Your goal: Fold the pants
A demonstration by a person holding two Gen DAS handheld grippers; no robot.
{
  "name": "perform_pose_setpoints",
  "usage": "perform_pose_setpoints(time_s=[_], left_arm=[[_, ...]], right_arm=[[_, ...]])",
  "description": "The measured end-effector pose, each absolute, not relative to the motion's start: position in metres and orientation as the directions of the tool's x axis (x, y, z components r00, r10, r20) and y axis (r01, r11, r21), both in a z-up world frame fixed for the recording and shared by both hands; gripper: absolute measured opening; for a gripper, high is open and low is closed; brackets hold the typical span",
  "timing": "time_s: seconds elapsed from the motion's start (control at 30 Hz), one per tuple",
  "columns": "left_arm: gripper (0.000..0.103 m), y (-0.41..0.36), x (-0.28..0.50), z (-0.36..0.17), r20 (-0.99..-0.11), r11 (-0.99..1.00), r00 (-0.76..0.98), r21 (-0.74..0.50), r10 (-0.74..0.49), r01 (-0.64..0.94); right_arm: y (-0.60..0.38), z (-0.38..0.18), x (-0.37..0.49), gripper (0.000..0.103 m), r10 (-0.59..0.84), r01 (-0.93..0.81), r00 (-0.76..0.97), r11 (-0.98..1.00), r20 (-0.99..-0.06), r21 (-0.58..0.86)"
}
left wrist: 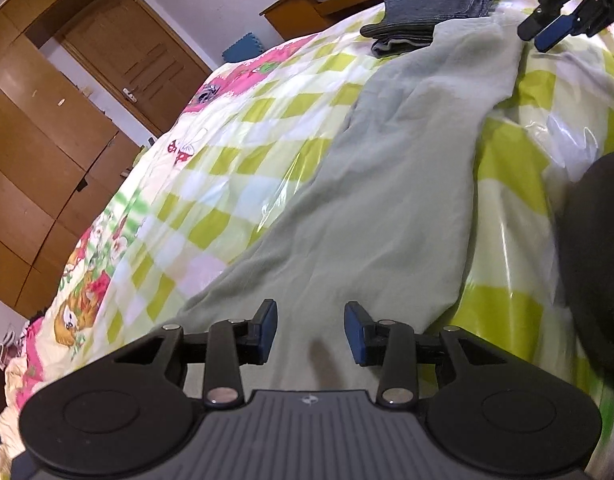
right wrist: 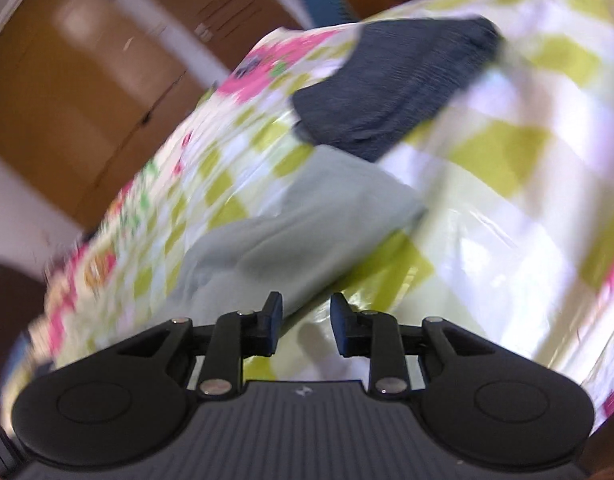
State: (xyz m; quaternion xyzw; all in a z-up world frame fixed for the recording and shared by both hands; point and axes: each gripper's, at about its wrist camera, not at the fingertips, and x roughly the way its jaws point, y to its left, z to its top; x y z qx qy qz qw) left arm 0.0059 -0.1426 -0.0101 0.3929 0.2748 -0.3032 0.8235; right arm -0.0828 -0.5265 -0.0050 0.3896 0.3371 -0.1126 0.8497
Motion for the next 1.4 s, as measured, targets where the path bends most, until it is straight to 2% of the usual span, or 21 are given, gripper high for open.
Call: perform_pose_setpoints(time_s=[0.13, 0.37, 0.47, 0.6, 0.8, 0.9, 1.07, 1.13, 1.23, 1.33, 1.37, 1.4], left_arm=[[0.051, -0.149, 0.004, -0.009, -0.697, 0.500, 0.663, 0.486, -0.273, 0.717], [0.051, -0.159, -0.002, -0.011, -0.707, 0.466, 0.651, 0.494, -0.276, 0.734], [0.051, -0.162, -0.003, -0.011, -0.707, 0.463, 0.649, 0.493, -0.280, 0.737], [0.051, -0.167, -0.003, -0.015, -0.713, 0.451, 0.641, 0.491, -0.283, 0.745], [0.051, -0.168, -0.006, -0.010, -0.708, 0.452, 0.641, 0.487, -0.297, 0.748], [0.051, -0.168, -0.007, -0.013, -0.711, 0.450, 0.639, 0.486, -0.294, 0.749], [0.051, -0.168, -0.007, -0.015, -0.712, 0.445, 0.634, 0.483, -0.301, 0.754], [0.051, -0.168, -0.007, -0.016, -0.712, 0.450, 0.633, 0.478, -0.303, 0.754], [0.051, -0.167, -0.008, -0.016, -0.711, 0.451, 0.634, 0.479, -0.305, 0.753], [0.051, -0.165, -0.007, -0.014, -0.706, 0.458, 0.638, 0.478, -0.308, 0.750], [0.051, -0.164, -0.007, -0.014, -0.706, 0.463, 0.635, 0.470, -0.313, 0.751], [0.051, -0.164, -0.006, -0.015, -0.708, 0.466, 0.630, 0.461, -0.319, 0.755]], right_arm=[[-0.544, -0.025, -0.077, 0.034, 0.049, 0.463, 0.810, 0.559, -0.585, 0.688], [-0.550, -0.039, -0.059, 0.033, -0.014, 0.495, 0.818, 0.526, -0.575, 0.692], [-0.545, -0.032, -0.066, 0.040, -0.002, 0.468, 0.830, 0.550, -0.558, 0.692], [-0.540, -0.030, -0.055, 0.040, -0.030, 0.435, 0.860, 0.564, -0.509, 0.702], [-0.543, -0.043, -0.040, 0.038, -0.030, 0.461, 0.848, 0.534, -0.530, 0.709], [-0.544, -0.037, -0.056, 0.042, -0.056, 0.438, 0.875, 0.516, -0.481, 0.736], [-0.549, -0.040, -0.049, 0.044, -0.049, 0.441, 0.870, 0.524, -0.491, 0.729], [-0.558, -0.049, -0.039, 0.054, -0.004, 0.419, 0.879, 0.484, -0.477, 0.768], [-0.562, -0.050, -0.036, 0.056, 0.026, 0.409, 0.886, 0.428, -0.464, 0.806], [-0.549, -0.032, -0.056, 0.057, 0.000, 0.342, 0.919, 0.492, -0.393, 0.800], [-0.545, -0.031, -0.059, 0.060, -0.023, 0.343, 0.920, 0.529, -0.391, 0.776], [-0.545, -0.036, -0.054, 0.059, -0.016, 0.368, 0.904, 0.537, -0.428, 0.759]])
